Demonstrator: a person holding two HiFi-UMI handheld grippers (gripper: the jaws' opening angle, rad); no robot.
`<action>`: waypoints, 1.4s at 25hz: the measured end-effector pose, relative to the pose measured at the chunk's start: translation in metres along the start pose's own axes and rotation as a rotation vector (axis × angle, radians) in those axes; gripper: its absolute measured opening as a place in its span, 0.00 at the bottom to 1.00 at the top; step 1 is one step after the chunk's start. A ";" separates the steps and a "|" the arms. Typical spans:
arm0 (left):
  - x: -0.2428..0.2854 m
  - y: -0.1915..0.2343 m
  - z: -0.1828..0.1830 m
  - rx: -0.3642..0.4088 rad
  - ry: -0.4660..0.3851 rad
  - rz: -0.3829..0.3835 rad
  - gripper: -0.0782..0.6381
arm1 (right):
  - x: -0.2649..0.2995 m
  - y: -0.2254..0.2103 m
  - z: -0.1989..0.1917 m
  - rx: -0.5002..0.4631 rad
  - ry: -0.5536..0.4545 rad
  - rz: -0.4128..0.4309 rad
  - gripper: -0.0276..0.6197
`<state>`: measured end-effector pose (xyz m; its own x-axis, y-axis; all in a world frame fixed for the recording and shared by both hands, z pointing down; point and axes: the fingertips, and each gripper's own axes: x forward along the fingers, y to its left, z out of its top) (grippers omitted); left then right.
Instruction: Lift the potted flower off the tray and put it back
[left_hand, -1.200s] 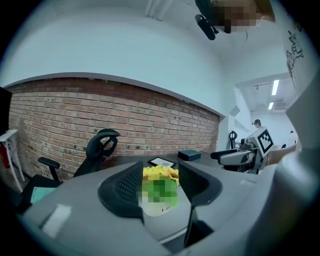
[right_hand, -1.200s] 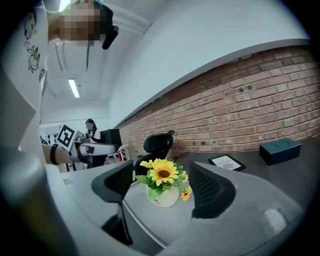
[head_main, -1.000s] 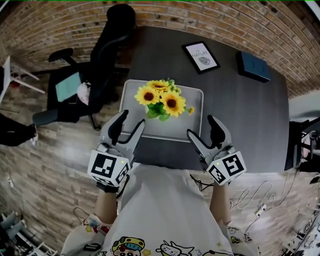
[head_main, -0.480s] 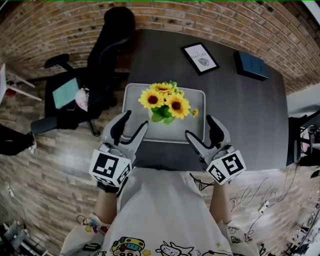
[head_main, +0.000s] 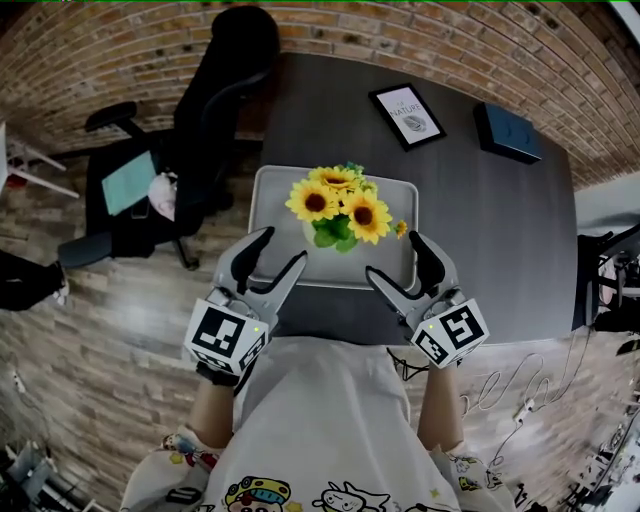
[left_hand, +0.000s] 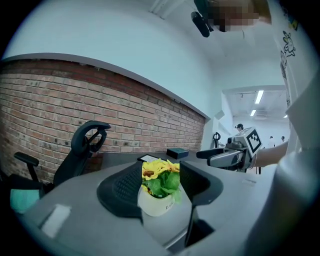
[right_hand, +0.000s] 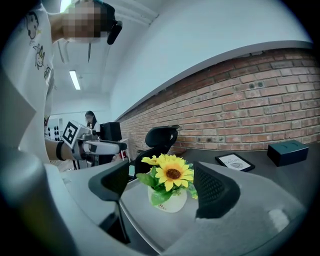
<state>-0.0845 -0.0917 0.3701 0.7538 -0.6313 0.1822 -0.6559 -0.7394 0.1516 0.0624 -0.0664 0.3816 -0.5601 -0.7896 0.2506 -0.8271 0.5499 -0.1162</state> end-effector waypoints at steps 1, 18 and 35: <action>0.002 0.000 -0.003 0.000 0.005 -0.011 0.45 | 0.002 0.000 -0.002 -0.007 0.010 0.003 0.66; 0.046 0.012 -0.062 -0.012 0.113 -0.142 0.56 | 0.048 -0.017 -0.057 -0.116 0.186 0.112 0.77; 0.076 0.006 -0.105 0.120 0.200 -0.296 0.64 | 0.083 -0.017 -0.091 -0.203 0.206 0.271 0.80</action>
<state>-0.0357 -0.1195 0.4864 0.8799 -0.3364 0.3357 -0.3923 -0.9128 0.1137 0.0340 -0.1162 0.4912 -0.7190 -0.5487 0.4266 -0.6129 0.7899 -0.0170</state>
